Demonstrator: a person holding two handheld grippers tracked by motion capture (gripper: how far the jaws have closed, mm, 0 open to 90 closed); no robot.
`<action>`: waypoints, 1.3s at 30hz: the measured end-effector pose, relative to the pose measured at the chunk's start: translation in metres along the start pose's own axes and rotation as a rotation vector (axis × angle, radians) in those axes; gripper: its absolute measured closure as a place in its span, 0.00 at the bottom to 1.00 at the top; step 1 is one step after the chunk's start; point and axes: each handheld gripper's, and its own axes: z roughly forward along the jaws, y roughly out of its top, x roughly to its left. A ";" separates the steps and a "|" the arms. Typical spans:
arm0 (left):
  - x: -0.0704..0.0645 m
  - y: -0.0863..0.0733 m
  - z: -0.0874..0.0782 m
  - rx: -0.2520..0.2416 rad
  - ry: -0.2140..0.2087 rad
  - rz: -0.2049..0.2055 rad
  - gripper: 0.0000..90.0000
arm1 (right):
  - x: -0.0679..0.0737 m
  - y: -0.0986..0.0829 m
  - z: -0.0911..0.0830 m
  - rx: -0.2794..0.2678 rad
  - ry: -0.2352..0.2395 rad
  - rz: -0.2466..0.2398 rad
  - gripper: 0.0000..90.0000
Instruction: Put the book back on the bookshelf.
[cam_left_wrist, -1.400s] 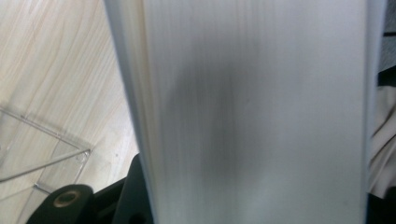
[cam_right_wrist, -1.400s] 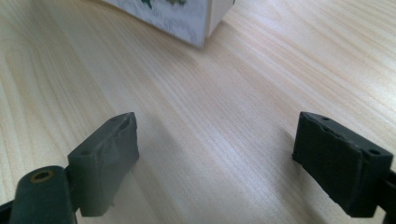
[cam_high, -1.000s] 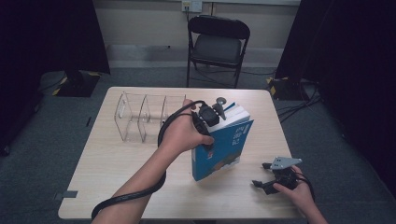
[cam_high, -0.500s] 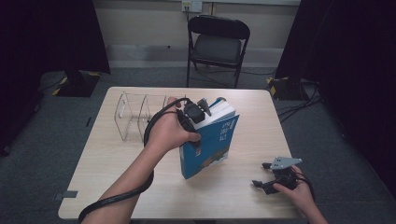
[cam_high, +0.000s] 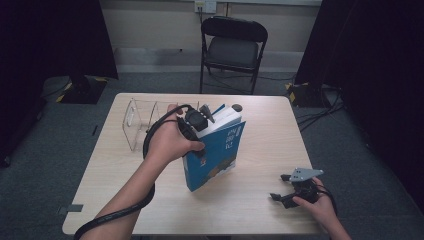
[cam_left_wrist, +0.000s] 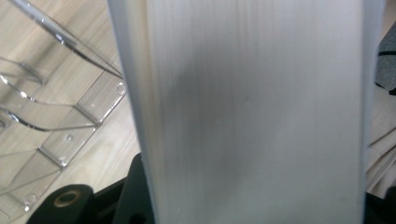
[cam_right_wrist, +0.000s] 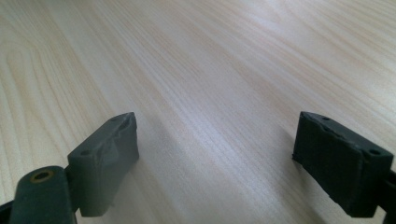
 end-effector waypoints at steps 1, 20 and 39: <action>0.001 -0.002 0.000 -0.008 -0.003 -0.016 0.69 | 0.000 0.000 0.000 0.000 0.000 0.000 0.14; 0.018 -0.028 -0.010 -0.002 0.016 -0.053 0.69 | 0.000 0.000 0.000 -0.002 -0.003 0.000 0.14; 0.028 -0.048 -0.021 -0.010 0.034 -0.110 0.69 | 0.000 0.000 0.000 -0.002 0.000 -0.001 0.14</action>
